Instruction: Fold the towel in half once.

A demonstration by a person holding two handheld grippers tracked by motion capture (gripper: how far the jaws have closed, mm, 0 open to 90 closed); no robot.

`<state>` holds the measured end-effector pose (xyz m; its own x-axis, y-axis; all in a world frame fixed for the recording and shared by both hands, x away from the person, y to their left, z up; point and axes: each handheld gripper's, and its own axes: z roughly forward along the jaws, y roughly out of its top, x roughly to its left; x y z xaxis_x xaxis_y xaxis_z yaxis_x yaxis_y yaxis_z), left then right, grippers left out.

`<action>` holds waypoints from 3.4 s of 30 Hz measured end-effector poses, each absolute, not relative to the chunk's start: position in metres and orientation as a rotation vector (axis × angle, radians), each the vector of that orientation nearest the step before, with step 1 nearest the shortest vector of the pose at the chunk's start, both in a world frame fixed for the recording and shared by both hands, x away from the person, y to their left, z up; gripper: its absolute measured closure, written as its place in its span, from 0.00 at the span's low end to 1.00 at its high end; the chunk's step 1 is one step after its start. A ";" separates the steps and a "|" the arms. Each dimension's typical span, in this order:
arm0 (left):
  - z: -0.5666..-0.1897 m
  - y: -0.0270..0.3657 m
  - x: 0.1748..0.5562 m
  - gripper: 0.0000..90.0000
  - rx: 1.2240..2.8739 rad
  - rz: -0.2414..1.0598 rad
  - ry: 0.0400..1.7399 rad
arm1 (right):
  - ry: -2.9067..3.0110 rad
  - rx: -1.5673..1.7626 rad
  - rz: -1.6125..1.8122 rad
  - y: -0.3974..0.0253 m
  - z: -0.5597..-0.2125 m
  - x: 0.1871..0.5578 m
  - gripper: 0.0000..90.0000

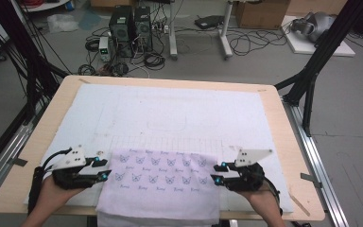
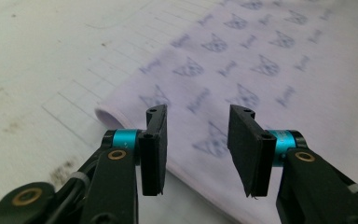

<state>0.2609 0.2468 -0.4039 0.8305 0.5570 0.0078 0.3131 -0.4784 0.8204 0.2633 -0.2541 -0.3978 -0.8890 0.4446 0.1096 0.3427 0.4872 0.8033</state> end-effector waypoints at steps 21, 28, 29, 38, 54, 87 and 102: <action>-0.437 0.228 0.331 0.93 2.221 0.251 0.742 | 2.759 0.786 1.234 -0.243 -0.443 0.335 0.93; -0.422 0.226 0.352 0.94 2.159 0.362 0.804 | 2.676 0.860 1.226 -0.253 -0.429 0.363 0.95; -0.417 0.225 0.358 0.94 2.139 0.383 0.810 | 2.663 0.878 1.215 -0.253 -0.425 0.371 0.95; -0.350 0.210 0.439 0.95 2.077 0.528 0.867 | 2.488 0.938 1.127 -0.257 -0.368 0.437 0.95; -0.365 0.234 0.449 0.65 2.057 0.475 0.898 | 2.455 0.991 1.180 -0.264 -0.367 0.454 0.60; -0.444 0.226 0.368 0.95 2.185 0.319 0.705 | 2.595 0.844 1.185 -0.242 -0.445 0.365 0.90; -0.395 0.240 0.349 0.97 2.075 0.348 0.700 | 2.521 0.759 1.326 -0.249 -0.399 0.351 0.98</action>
